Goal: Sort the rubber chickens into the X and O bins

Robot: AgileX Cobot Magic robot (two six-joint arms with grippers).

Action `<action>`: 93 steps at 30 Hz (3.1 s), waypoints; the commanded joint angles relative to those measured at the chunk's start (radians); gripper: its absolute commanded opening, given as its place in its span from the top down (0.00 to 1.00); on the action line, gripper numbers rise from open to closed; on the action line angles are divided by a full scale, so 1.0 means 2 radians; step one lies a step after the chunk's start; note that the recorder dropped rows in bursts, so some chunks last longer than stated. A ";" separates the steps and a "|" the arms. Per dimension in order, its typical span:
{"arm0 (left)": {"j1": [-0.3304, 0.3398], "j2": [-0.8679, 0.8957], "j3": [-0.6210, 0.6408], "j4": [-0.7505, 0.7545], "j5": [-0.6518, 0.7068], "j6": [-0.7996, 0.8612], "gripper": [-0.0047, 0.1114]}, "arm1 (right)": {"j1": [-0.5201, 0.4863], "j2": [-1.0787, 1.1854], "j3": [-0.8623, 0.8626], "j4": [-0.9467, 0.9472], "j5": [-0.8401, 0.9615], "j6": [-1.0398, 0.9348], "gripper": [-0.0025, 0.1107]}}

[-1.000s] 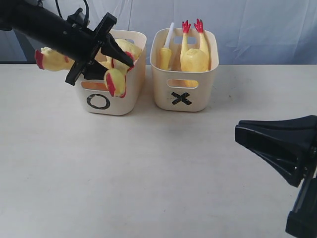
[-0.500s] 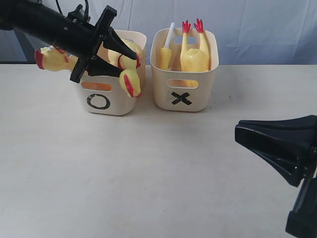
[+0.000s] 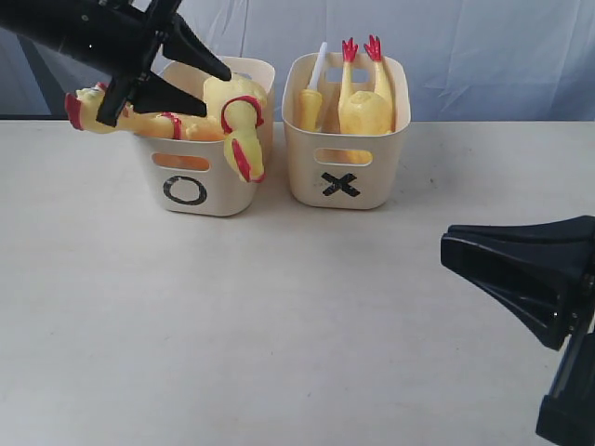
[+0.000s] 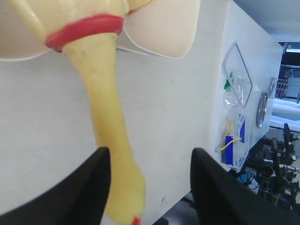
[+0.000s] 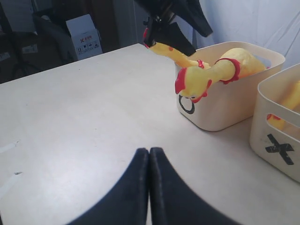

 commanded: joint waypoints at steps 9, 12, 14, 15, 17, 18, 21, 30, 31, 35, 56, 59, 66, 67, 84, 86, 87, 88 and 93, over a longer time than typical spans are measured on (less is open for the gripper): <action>0.004 -0.099 -0.002 0.157 0.003 0.001 0.92 | -0.002 -0.001 0.002 0.001 -0.004 0.000 0.99; 0.004 -0.129 -0.001 0.182 0.003 0.012 0.96 | -0.002 -0.001 0.002 0.001 -0.006 0.000 0.99; 0.004 -0.146 -0.001 0.202 0.003 0.012 0.96 | -0.002 -0.001 0.002 0.001 -0.007 0.000 0.99; 0.004 -0.155 -0.001 0.210 0.003 0.012 0.96 | -0.002 -0.001 0.002 0.001 -0.007 0.000 0.99; 0.004 -0.171 -0.001 0.221 0.003 0.012 0.96 | -0.002 -0.001 0.002 0.001 -0.007 0.000 0.99; 0.004 -0.181 -0.001 0.233 0.003 0.012 0.96 | -0.002 -0.001 0.002 0.002 -0.007 0.000 0.99; -0.006 -0.207 0.003 0.275 0.003 0.007 0.96 | -0.002 -0.001 0.002 0.002 -0.007 0.000 0.99; -0.019 -0.313 0.110 0.428 0.003 -0.011 0.96 | -0.002 -0.001 0.002 0.002 -0.007 0.000 0.99; -0.019 -0.324 0.123 0.428 0.003 -0.011 0.96 | -0.002 -0.001 0.002 0.002 -0.007 0.000 0.99; -0.021 -0.402 0.201 0.422 -0.059 -0.004 0.96 | -0.002 -0.001 0.002 0.002 -0.007 0.000 0.99; -0.021 -0.693 0.511 0.262 -0.335 0.229 0.96 | -0.001 -0.001 0.002 0.004 -0.006 0.000 0.99; -0.021 -0.699 0.536 0.227 -0.388 0.248 0.96 | -0.001 -0.001 0.002 0.004 -0.006 0.000 0.99; -0.021 -0.699 0.536 0.255 -0.387 0.248 0.96 | -0.001 -0.001 0.002 0.004 -0.006 0.000 0.99; -0.021 -0.699 0.536 0.255 -0.387 0.248 0.96 | -0.001 -0.002 0.002 0.004 -0.006 0.000 0.99; 0.020 -0.803 0.536 0.266 -0.386 0.248 0.96 | -0.185 -0.246 0.002 0.004 -0.009 0.000 0.99; 0.041 -0.831 0.536 0.266 -0.386 0.248 0.96 | -0.193 -0.259 0.002 0.004 -0.007 0.000 0.99; 0.050 -0.842 0.536 0.266 -0.386 0.248 0.96 | -0.196 -0.266 0.002 0.004 -0.007 0.000 0.99; 0.056 -0.856 0.536 0.266 -0.386 0.248 0.96 | -0.200 -0.273 0.002 0.004 -0.007 0.000 0.99; 0.072 -0.925 0.536 0.266 -0.386 0.248 0.96 | -0.218 -0.303 0.002 0.004 -0.007 0.000 0.99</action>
